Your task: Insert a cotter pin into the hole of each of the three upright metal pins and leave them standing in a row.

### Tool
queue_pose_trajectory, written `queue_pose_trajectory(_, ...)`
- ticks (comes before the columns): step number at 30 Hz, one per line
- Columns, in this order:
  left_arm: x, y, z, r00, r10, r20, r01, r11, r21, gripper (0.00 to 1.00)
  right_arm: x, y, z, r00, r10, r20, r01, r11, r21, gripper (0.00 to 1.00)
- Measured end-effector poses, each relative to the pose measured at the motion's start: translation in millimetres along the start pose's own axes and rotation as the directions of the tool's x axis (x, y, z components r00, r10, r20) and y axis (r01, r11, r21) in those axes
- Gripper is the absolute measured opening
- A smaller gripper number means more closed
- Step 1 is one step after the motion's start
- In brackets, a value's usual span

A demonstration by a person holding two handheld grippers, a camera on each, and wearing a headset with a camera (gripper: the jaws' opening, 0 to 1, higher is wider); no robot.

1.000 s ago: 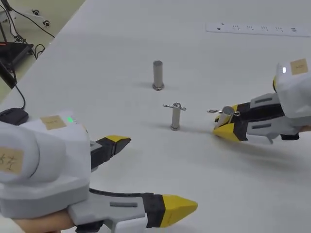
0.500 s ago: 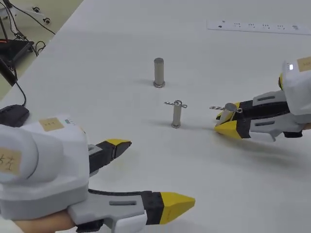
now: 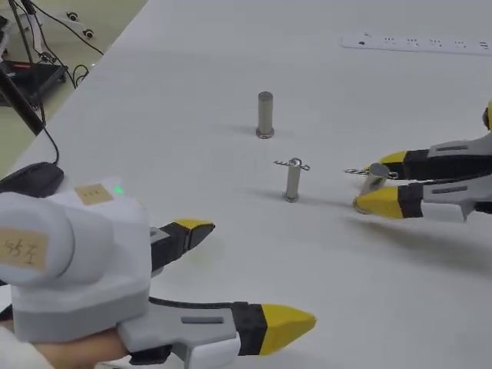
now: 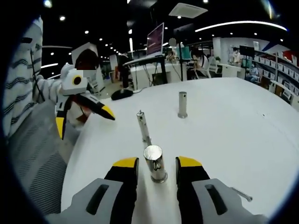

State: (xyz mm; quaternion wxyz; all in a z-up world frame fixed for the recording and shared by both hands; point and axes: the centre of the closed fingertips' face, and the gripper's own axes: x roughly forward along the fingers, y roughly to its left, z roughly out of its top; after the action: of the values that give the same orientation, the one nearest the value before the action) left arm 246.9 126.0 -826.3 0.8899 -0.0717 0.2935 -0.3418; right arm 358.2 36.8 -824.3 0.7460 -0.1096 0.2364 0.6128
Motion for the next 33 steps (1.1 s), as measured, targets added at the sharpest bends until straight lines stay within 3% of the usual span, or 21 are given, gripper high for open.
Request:
queue_pose_trajectory(9,0.1,-6.5,0.1,0.9999,-0.016,0.004,0.016,1.000,0.003,0.93,-26.7,7.7,11.6,0.9979,-0.043,0.049,0.042,0.999,0.022,0.51)
queue_pose_trajectory(11,-0.9,-10.0,0.9,0.9996,-0.027,0.004,0.027,1.000,0.016,0.95,-33.3,9.8,12.5,0.9956,-0.072,0.060,0.069,0.997,0.042,0.54)
queue_pose_trajectory(16,-4.2,-16.1,6.9,0.9991,-0.038,0.020,0.037,0.999,0.037,0.97,-49.6,21.0,7.4,0.9929,-0.100,0.064,0.093,0.991,0.099,0.63)
queue_pose_trajectory(19,-7.0,-18.6,16.4,0.9972,-0.048,0.057,0.046,0.999,0.028,0.97,-60.7,31.4,0.1,0.9920,-0.113,0.056,0.106,0.986,0.126,0.67)
queue_pose_trajectory(22,-8.3,-19.5,21.4,0.9962,-0.052,0.070,0.051,0.999,0.015,0.97,-70.1,34.8,-6.0,0.9858,-0.159,0.055,0.149,0.977,0.152,0.70)
queue_pose_trajectory(24,-8.8,-21.6,24.4,0.9950,-0.064,0.078,0.063,0.998,0.007,0.98,-75.5,40.0,-10.0,0.9835,-0.175,0.045,0.167,0.974,0.154,0.77)
queue_pose_trajectory(26,-8.6,-24.2,26.1,0.9945,-0.073,0.075,0.072,0.997,0.014,0.99,-80.9,46.0,-13.8,0.9823,-0.183,0.038,0.176,0.973,0.151,0.84)
queue_pose_trajectory(33,-5.9,-29.1,27.1,0.9942,-0.094,0.052,0.092,0.995,0.044,0.99,-99.4,60.6,-20.2,0.9770,-0.208,0.047,0.196,0.963,0.186,0.85)
